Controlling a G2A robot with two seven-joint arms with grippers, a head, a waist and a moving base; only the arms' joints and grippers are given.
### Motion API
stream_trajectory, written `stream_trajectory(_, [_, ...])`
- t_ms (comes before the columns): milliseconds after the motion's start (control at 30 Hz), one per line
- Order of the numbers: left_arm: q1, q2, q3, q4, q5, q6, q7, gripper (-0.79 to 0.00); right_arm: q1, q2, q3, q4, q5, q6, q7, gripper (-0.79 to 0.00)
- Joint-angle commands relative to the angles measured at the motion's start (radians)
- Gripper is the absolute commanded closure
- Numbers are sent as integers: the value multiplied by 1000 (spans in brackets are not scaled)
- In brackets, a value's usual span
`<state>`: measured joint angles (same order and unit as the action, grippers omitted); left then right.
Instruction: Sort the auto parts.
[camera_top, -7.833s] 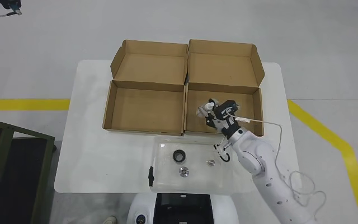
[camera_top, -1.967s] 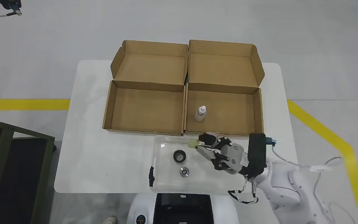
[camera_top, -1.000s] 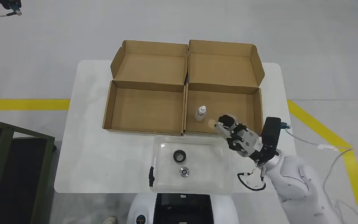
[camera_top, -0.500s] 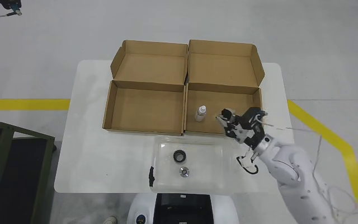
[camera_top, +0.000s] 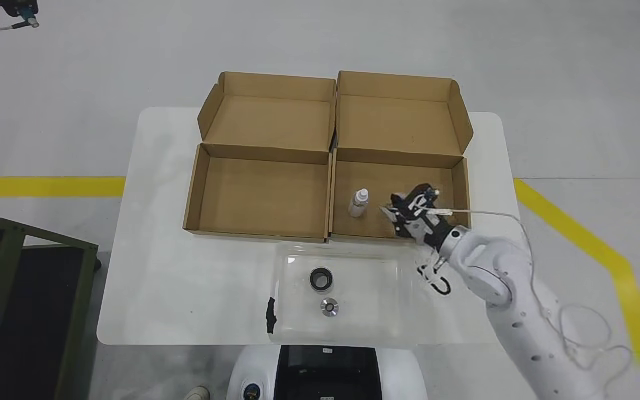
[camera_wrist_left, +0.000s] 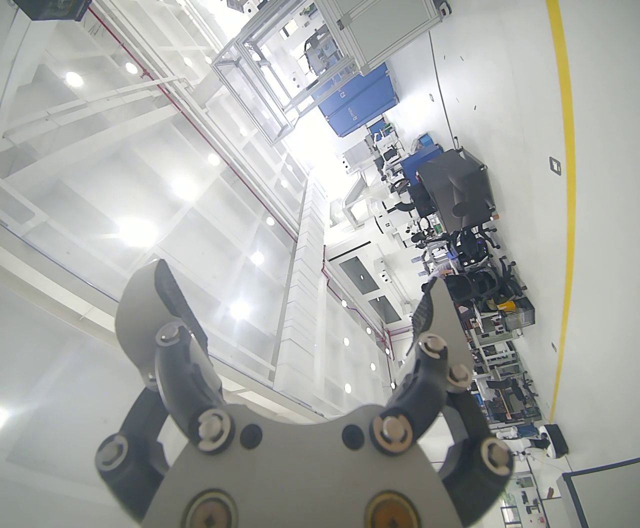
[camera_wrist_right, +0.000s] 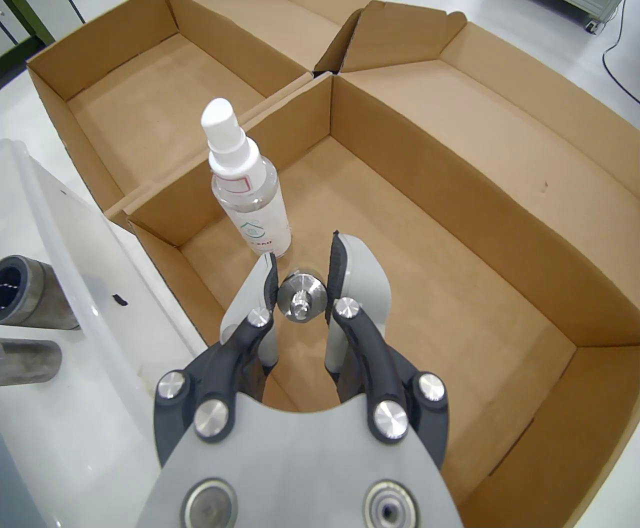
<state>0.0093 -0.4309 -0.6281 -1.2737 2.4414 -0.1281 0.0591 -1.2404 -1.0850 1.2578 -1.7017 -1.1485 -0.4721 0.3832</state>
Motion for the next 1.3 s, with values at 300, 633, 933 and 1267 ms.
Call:
stream_trajectory(300, [0,0,0,0,0,0,0,-785,95,-14,-70,94,-38,4,54,0])
stream_trajectory(633, [0,0,0,0,0,0,0,-785,132,-20,-99,133,-60,0,81,-197])
stream_trajectory(933, [0,0,0,0,0,0,0,-785,134,-23,-107,128,-51,-5,82,-400])
stream_trajectory(1267, [0,0,0,0,0,0,0,-785,72,-9,-53,32,-45,-45,67,-465])
